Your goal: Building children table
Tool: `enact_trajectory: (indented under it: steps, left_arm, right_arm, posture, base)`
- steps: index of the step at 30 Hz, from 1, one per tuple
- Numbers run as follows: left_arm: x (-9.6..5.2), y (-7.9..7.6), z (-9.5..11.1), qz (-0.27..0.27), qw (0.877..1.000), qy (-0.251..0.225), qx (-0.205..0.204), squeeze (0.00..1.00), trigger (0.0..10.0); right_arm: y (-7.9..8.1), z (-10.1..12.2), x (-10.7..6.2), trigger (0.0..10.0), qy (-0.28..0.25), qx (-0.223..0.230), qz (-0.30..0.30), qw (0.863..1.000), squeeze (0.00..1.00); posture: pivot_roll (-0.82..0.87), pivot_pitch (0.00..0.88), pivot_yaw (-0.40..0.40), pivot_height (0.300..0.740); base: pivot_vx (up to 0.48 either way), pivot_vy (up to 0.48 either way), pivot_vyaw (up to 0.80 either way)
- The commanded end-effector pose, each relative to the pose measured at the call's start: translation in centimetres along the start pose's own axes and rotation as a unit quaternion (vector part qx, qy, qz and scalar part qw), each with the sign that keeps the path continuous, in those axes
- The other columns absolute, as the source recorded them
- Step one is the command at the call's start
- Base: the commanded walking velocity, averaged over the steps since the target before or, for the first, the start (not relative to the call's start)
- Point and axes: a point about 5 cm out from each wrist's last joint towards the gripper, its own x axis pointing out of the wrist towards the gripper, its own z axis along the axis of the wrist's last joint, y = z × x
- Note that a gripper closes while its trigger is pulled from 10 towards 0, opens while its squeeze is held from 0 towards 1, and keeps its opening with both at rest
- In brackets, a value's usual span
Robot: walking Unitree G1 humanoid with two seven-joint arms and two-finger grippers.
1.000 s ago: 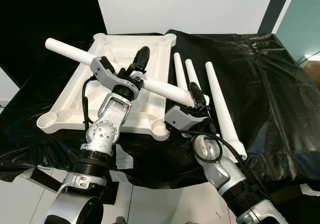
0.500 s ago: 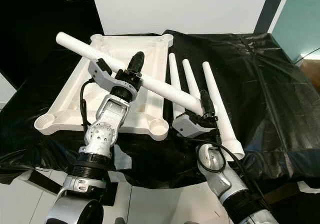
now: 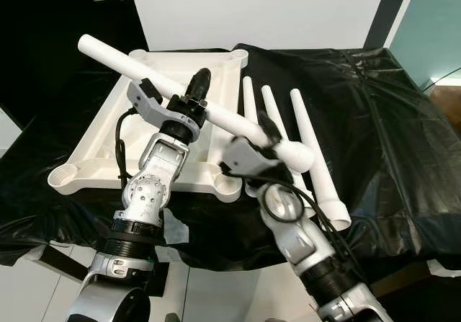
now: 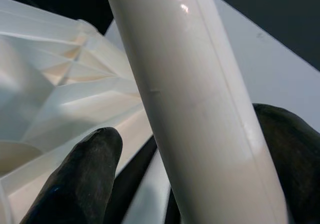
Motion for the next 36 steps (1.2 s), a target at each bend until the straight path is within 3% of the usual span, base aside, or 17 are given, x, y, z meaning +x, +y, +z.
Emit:
enact_trajectory:
  steps: [1, 2, 5, 6, 9, 17, 18, 23, 24, 25, 26, 27, 29, 31, 32, 34, 36]
  left_arm:
    - [0.0, -2.6, 0.1, -0.169, 0.986, -0.001, -0.004, 0.00, 0.0]
    - [0.0, -2.6, 0.1, -0.169, 0.986, -0.001, -0.004, 0.00, 0.0]
    - [-0.1, -2.8, 0.0, -0.174, 0.985, 0.002, -0.004, 0.00, 0.0]
    - [-0.1, -2.8, 0.0, -0.175, 0.985, 0.001, -0.003, 0.00, 0.0]
    - [-0.2, -2.9, 0.1, -0.175, 0.985, -0.001, 0.000, 0.00, 0.0]
    - [-0.3, -2.8, 0.1, -0.169, 0.986, -0.001, 0.006, 0.00, 0.0]
    - [-0.3, -2.8, 0.1, -0.173, 0.985, -0.001, 0.004, 1.00, 10.0]
    - [-0.3, -2.8, 0.2, -0.169, 0.985, 0.000, 0.013, 1.00, 10.0]
    - [-0.1, -2.7, 0.2, -0.160, 0.987, 0.000, 0.018, 1.00, 10.0]
    - [0.0, -2.6, 0.3, -0.151, 0.988, 0.000, 0.019, 0.27, 10.0]
    - [0.0, -2.6, 0.3, -0.151, 0.988, 0.000, 0.019, 0.27, 10.0]
    - [0.1, -2.5, 0.4, -0.147, 0.989, -0.001, 0.019, 0.00, 10.0]
    - [0.1, -2.5, 0.4, -0.147, 0.989, -0.001, 0.019, 0.00, 10.0]
    - [0.1, -2.5, 0.4, -0.146, 0.989, 0.000, 0.018, 0.00, 10.0]
    - [0.1, -2.5, 0.4, -0.146, 0.989, 0.000, 0.018, 0.00, 10.0]
    - [0.0, -2.5, 0.5, -0.145, 0.989, 0.000, 0.018, 0.00, 10.0]
    - [0.0, -2.5, 0.5, -0.145, 0.989, 0.000, 0.018, 0.00, 10.0]
  right_arm:
    - [0.4, -0.4, 0.2, 10.0, 0.027, 0.029, 0.029, 0.999, 0.00]
    - [0.4, -0.4, 0.2, 10.0, 0.027, 0.029, 0.029, 0.999, 0.00]
    - [0.5, -1.3, 0.5, 10.0, 0.076, 0.098, 0.075, 0.989, 0.00]
    - [0.6, -1.9, 0.5, 0.0, 0.098, 0.120, 0.095, 0.983, 0.00]
    - [0.4, -2.3, 0.6, 0.0, 0.119, 0.152, 0.114, 0.974, 0.00]
    - [0.2, -2.0, 0.8, 0.0, 0.119, 0.168, 0.110, 0.972, 0.00]
    - [0.0, -1.9, 0.8, 0.0, 0.116, 0.169, 0.103, 0.973, 0.00]
    - [-0.7, -1.5, 1.0, 0.0, 0.105, 0.169, 0.085, 0.976, 0.00]
    - [-1.2, -1.2, 1.1, 0.0, 0.094, 0.146, 0.072, 0.982, 0.00]
    - [-1.6, -0.8, 1.3, 0.0, 0.074, 0.088, 0.058, 0.992, 0.00]
    - [-1.6, -0.8, 1.3, 0.0, 0.074, 0.088, 0.058, 0.992, 0.00]
    - [-1.8, -0.4, 1.3, 0.0, 0.055, 0.038, 0.051, 0.996, 0.00]
    - [-1.8, -0.4, 1.3, 0.0, 0.055, 0.038, 0.051, 0.996, 0.00]
    - [-1.6, 0.2, 1.2, 0.0, 0.026, -0.055, 0.039, 0.997, 0.00]
    - [-1.6, 0.2, 1.2, 0.0, 0.026, -0.055, 0.039, 0.997, 0.00]
    - [-1.2, 0.3, 1.0, 0.0, 0.002, -0.157, 0.021, 0.987, 0.00]
    - [-1.2, 0.3, 1.0, 0.0, 0.002, -0.157, 0.021, 0.987, 0.00]
  posture:
    - [-0.12, 0.000, 0.042, 0.740]
    - [-0.12, 0.000, 0.042, 0.740]
    - [-0.11, 0.000, 0.039, 0.740]
    - [-0.11, 0.000, 0.037, 0.740]
    - [-0.11, 0.000, 0.033, 0.740]
    - [-0.10, 0.000, 0.034, 0.740]
    - [-0.10, 0.000, 0.034, 0.740]
    - [-0.10, 0.000, 0.038, 0.740]
    - [-0.10, 0.000, 0.041, 0.740]
    - [-0.10, 0.000, 0.042, 0.740]
    - [-0.10, 0.000, 0.042, 0.740]
    - [-0.11, 0.000, 0.044, 0.740]
    - [-0.11, 0.000, 0.044, 0.740]
    - [-0.10, 0.000, 0.044, 0.740]
    - [-0.10, 0.000, 0.044, 0.740]
    - [-0.10, 0.000, 0.045, 0.740]
    - [-0.10, 0.000, 0.045, 0.740]
  base:
    - [0.000, 0.000, 0.00]
    - [0.000, 0.000, 0.00]
    - [0.000, 0.000, 0.00]
    - [0.000, 0.000, 0.00]
    - [0.000, 0.000, 0.00]
    - [0.000, 0.000, 0.00]
    - [0.000, 0.000, 0.00]
    - [0.000, 0.000, 0.00]
    - [0.000, 0.000, 0.00]
    - [0.000, 0.000, 0.00]
    - [0.000, 0.000, 0.00]
    - [0.000, 0.000, 0.00]
    - [0.000, 0.000, 0.00]
    - [0.000, 0.000, 0.00]
    - [0.000, 0.000, 0.00]
    - [0.000, 0.000, 0.00]
    - [0.000, 0.000, 0.00]
